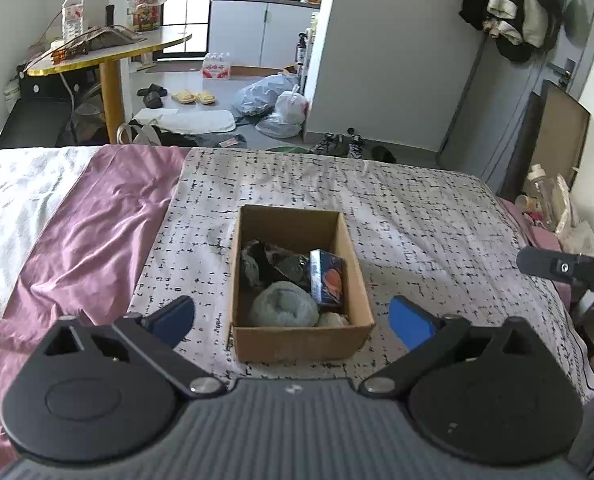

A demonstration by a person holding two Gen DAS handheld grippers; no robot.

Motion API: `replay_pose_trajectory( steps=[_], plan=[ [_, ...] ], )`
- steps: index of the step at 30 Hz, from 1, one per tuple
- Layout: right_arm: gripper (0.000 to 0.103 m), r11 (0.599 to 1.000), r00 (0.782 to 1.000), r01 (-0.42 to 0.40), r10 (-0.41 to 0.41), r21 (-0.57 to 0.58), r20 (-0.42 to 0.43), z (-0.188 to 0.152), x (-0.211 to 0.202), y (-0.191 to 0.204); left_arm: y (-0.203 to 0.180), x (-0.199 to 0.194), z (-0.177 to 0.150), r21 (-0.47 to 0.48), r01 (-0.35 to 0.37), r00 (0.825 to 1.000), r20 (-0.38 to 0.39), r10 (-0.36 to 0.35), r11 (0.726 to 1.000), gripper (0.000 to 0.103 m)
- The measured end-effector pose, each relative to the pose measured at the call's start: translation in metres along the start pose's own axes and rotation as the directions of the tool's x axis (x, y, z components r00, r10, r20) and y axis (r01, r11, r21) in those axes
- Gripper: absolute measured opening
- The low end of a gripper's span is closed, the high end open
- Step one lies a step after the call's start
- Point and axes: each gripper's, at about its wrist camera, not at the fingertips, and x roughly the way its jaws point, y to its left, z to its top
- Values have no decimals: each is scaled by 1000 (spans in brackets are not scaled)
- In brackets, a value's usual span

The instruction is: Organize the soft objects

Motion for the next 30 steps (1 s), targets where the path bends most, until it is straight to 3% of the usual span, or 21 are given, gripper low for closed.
replay_pose_trajectory(
  steps=[19, 22, 30],
  plan=[
    [103, 997, 1000, -15, 16, -80, 7, -23, -80, -4, -31, -82, -28, 70, -34, 996, 89, 28, 997, 103],
    [103, 996, 1000, -22, 24, -81, 15, -28, -90, -5, -33, -87, -34, 44, -8, 996, 90, 4, 999, 103],
    [103, 995, 998, -55, 57, -81, 16, -38, -102, -8, -41, -88, -44, 40, -23, 997, 78, 19, 999, 103]
  ],
)
